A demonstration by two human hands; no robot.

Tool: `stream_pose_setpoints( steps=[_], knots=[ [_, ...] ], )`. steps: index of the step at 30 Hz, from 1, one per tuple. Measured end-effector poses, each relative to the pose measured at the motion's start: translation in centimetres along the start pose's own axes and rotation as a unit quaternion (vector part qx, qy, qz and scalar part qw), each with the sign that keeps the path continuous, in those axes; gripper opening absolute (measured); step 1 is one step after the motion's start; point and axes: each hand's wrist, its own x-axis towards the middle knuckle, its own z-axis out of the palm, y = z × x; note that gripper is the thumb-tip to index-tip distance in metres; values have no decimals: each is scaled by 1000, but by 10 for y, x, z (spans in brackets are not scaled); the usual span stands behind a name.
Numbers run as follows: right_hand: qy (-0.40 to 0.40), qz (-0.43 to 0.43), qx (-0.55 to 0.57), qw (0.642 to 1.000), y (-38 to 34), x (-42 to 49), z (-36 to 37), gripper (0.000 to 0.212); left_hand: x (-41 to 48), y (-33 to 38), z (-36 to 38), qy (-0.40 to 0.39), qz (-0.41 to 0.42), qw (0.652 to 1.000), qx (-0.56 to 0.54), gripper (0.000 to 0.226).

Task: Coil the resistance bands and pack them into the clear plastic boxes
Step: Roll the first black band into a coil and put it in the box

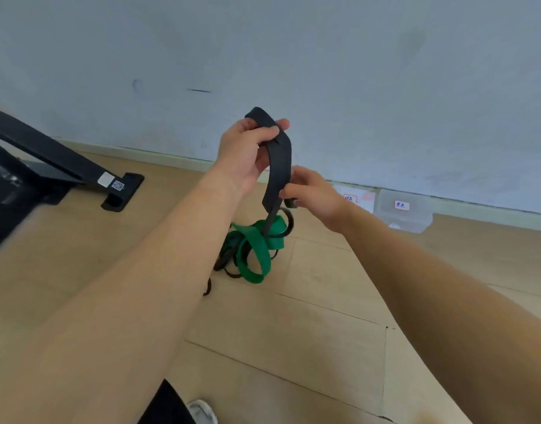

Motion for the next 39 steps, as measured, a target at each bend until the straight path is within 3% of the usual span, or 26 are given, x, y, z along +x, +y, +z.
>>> stream_pose_setpoints(
  steps=[8, 13, 15, 18, 20, 23, 25, 28, 31, 35, 37, 39],
  knots=[
    [2, 20, -66, 998, -25, -13, 6, 39, -18, 93, 37, -71, 73, 985, -137, 9],
    [1, 82, -87, 993, -13, -20, 12, 23, -21, 103, 43, -66, 69, 982, -164, 9],
    [60, 103, -113, 986, -3, -21, 7, 33, -19, 99, 35, -31, 66, 981, -178, 9],
    [164, 128, -46, 977, 1, -25, -15, 44, -11, 92, 14, 32, 54, 982, -180, 15],
    [227, 137, 46, 963, -11, -27, -33, 42, -7, 84, -2, 82, 40, 983, -159, 24],
    [289, 79, 156, 941, -55, -24, -58, 24, -9, 69, -21, 140, 12, 980, -144, 34],
    [279, 22, 138, 950, -88, -20, -69, 12, -14, 66, -22, 148, 3, 975, -165, 34],
    [202, -28, 42, 978, -113, -21, -70, 16, -21, 83, 0, 100, 17, 975, -199, 32],
    [123, -21, -32, 992, -108, -29, -52, 30, -26, 118, 43, 28, 41, 974, -223, 26],
    [25, -9, 26, 999, -96, -42, -17, 53, -42, 154, 102, -49, 47, 971, -231, 9],
    [25, -8, 33, 999, -91, -43, -4, 45, -51, 162, 121, -64, 45, 972, -220, 8],
    [75, -6, 46, 996, -88, -45, 0, 27, -58, 170, 131, -60, 46, 972, -222, 9]
  ],
)
